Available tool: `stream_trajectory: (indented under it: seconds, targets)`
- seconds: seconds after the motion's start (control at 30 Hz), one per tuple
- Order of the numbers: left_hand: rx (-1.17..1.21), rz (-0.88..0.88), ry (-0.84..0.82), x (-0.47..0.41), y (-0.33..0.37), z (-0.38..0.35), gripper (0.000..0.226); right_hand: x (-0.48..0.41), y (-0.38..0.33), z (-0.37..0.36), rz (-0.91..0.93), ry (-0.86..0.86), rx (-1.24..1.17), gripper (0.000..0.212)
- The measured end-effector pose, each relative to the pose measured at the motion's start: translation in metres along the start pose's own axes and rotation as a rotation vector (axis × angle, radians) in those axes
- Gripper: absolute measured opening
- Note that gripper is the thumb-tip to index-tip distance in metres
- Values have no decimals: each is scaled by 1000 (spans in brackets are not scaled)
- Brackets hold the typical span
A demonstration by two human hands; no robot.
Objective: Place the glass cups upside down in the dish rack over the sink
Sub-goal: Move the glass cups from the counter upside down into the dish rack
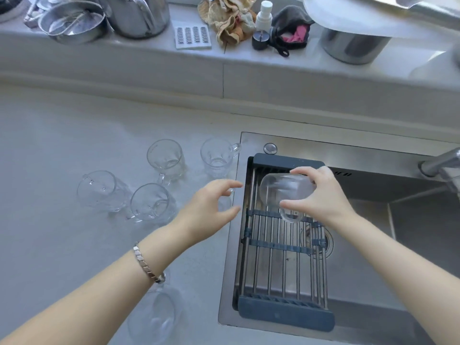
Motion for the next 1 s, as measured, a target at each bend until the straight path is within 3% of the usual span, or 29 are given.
stream_trajectory:
  seconds: [0.2, 0.43, 0.57, 0.67, 0.8, 0.87, 1.0]
  targets:
    - [-109, -87, 73, 14, -16, 15, 28, -46, 2, -54, -172, -81, 422, 66]
    - [-140, -60, 150, 28, -39, 35, 25, -54, 4, -89, -281, -9, 408, 65]
    - [-199, -11, 235, 34, -51, 43, 28, -32, -14, -86, -148, 13, 238, 67]
    - [-366, 130, 376, 32, -65, 54, 49, -2, -36, -95, 17, -119, -23, 84]
    - [-545, 440, 248, 30, -82, 62, 85, 28, -54, -135, 6, -260, -216, 105]
    - [-576, 456, 215, 28, -84, 63, 87, 30, -58, -154, -51, -211, -333, 106]
    - [-523, 452, 238, 28, -81, 67, 82, 25, -59, -167, -120, -23, -417, 86]
Point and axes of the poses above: each hand's wrist, its own x-axis away from the middle knuckle, its own z-axis out of the back of the hand, y = z × x, the point moved 3 cm from there along -x, towards the middle knuckle, and after that the axes turned 4 degrees about x, right-handed, at the moved point
